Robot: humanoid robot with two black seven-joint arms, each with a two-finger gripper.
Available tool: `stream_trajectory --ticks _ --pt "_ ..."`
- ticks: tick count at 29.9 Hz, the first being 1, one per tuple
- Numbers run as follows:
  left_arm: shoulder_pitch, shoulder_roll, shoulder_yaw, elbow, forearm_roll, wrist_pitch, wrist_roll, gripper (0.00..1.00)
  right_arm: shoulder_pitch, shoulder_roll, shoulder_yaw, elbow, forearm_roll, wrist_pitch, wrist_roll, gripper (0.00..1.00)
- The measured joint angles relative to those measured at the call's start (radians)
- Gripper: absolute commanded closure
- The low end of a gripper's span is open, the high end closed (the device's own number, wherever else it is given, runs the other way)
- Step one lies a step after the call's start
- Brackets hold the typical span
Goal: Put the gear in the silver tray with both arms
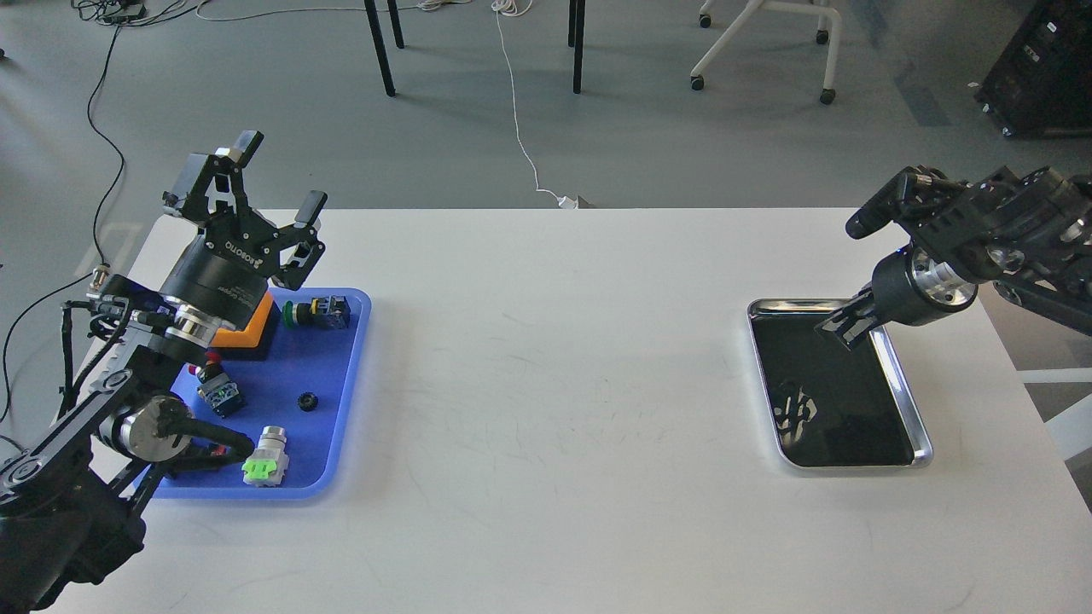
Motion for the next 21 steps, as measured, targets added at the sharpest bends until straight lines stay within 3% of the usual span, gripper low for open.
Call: stream_trajectory --ticks 18,21 --pt "0.001 0.003 0.0 -0.003 0.001 0.001 0.0 0.02 -0.128 0.076 0.007 -0.137 0.003 -0.081 0.0 0.76" --pt "0.002 0.002 0.0 -0.003 0.001 0.001 0.0 0.02 -0.131 0.086 0.007 -0.144 0.004 -0.09 0.0 0.69"
